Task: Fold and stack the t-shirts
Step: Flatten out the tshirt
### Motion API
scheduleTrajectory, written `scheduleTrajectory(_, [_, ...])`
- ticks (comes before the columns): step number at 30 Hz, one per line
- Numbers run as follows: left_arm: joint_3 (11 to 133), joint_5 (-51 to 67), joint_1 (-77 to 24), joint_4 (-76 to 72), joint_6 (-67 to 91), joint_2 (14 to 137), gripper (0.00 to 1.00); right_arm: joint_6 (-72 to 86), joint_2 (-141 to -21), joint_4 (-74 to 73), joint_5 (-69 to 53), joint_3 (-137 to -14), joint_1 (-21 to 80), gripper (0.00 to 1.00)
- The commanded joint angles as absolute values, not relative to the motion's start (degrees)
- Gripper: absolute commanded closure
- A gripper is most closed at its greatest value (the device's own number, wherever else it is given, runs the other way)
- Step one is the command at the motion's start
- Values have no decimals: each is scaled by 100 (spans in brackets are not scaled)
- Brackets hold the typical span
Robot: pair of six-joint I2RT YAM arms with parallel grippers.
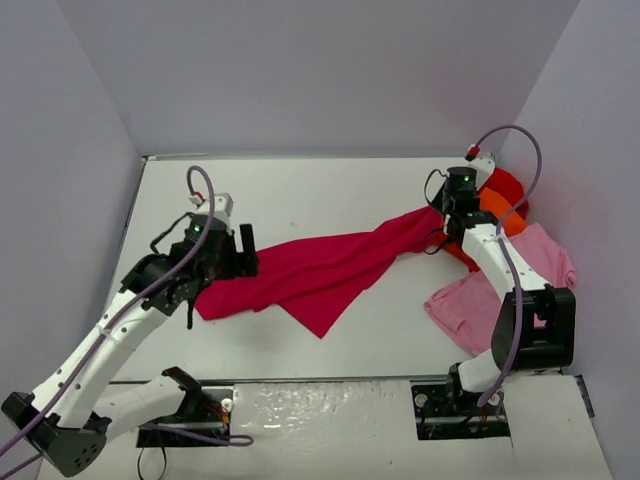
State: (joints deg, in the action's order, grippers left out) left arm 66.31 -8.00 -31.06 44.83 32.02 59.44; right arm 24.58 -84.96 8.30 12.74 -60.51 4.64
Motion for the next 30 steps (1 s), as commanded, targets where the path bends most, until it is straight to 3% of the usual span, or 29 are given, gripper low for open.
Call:
scheduleTrajectory(1, [6353, -754, -3421, 4490, 4063, 6601, 36, 2452, -8287, 1309, 1161, -5993, 687, 100])
scheduleTrajectory(6, [6139, -1429, -3569, 4439, 4234, 7113, 47, 2419, -8063, 1265, 1212, -5745, 928, 100])
scheduleTrajectory(7, [6232, -1727, -3575, 4624, 4181, 7365, 61, 2452, -7957, 1252, 1192, -5686, 1034, 100])
scheduleTrajectory(9, [6477, -2170, -3577, 4763, 4148, 7757, 70, 2482, -7843, 1213, 1169, -5590, 1099, 100])
scheduleTrajectory(16, [6844, -2539, -3577, 4724, 4046, 8798, 70, 2393, -7332, 999, 1218, -5308, 1248, 100])
scheduleTrajectory(25, [6602, -2204, -3570, 4120, 4190, 9579, 50, 2276, -6922, 794, 1268, -5162, 1257, 100])
scheduleTrajectory(27, [6600, -2131, -3575, 3989, 4198, 9707, 52, 2276, -6886, 753, 1274, -5157, 1257, 100])
scheduleTrajectory(30, [6705, -2071, -3568, 3966, 4137, 9931, 65, 2276, -6833, 700, 1290, -5135, 1257, 100])
